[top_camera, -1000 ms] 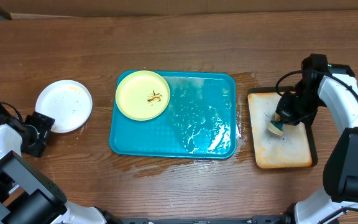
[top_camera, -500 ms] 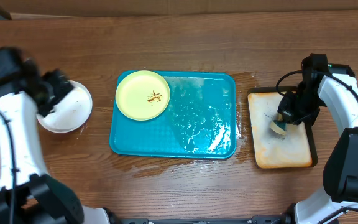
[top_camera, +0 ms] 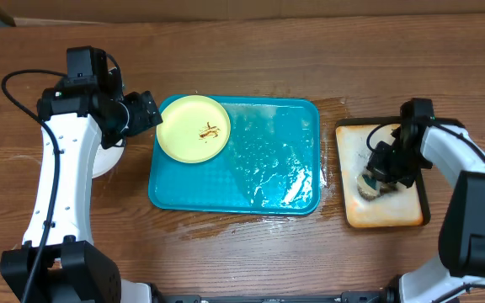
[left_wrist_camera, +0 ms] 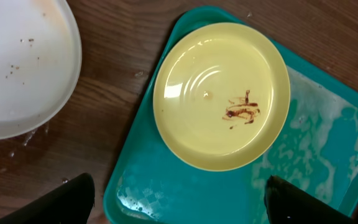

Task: Clean dirty plates on tray and stack at the side
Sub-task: 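Grip the yellow plate's left rim with the left gripper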

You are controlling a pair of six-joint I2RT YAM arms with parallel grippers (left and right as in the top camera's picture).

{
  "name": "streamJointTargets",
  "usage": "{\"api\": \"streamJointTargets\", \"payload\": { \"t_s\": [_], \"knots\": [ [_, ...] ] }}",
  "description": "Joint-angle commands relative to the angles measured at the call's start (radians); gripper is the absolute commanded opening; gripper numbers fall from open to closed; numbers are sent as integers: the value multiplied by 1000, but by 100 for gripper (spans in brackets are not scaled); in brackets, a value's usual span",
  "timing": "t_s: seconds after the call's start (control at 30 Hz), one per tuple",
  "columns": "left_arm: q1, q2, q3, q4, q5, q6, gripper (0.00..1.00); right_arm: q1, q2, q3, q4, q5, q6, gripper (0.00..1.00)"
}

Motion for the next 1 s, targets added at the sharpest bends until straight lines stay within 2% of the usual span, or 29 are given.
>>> {"api": "streamJointTargets", "payload": {
  "t_s": [0.0, 0.3, 0.43, 0.6, 0.67, 0.77, 0.83, 0.87, 0.9, 0.97],
  "knots": [
    [0, 19, 6, -21, -11, 23, 89, 2, -5, -107, 67, -56, 16, 4],
    [-34, 169, -12, -55, 23, 18, 89, 2, -5, -151, 111, -63, 16, 4],
    [-49, 253, -12, -47, 58, 10, 77, 2, -5, -151, 111, -63, 16, 4],
    [-71, 352, -12, -43, 105, -32, 73, 2, -5, -151, 109, -64, 16, 4],
    [-77, 377, -12, -44, 109, -43, 65, 2, -5, -151, 109, -63, 15, 4],
    [-82, 403, -12, -43, 127, -60, 37, 2, -5, -151, 109, -63, 14, 4],
    [-84, 411, -12, -40, 129, -80, 22, 2, -5, -151, 106, -63, 15, 4],
    [-86, 413, -12, -35, 129, -89, 20, 2, -5, -151, 106, -63, 15, 4],
    [-86, 413, -12, -31, 129, -98, 20, 2, -5, -151, 106, -63, 15, 4],
    [-86, 413, -12, -28, 129, -114, 45, 2, -5, -151, 105, -63, 14, 4]
  ]
}}
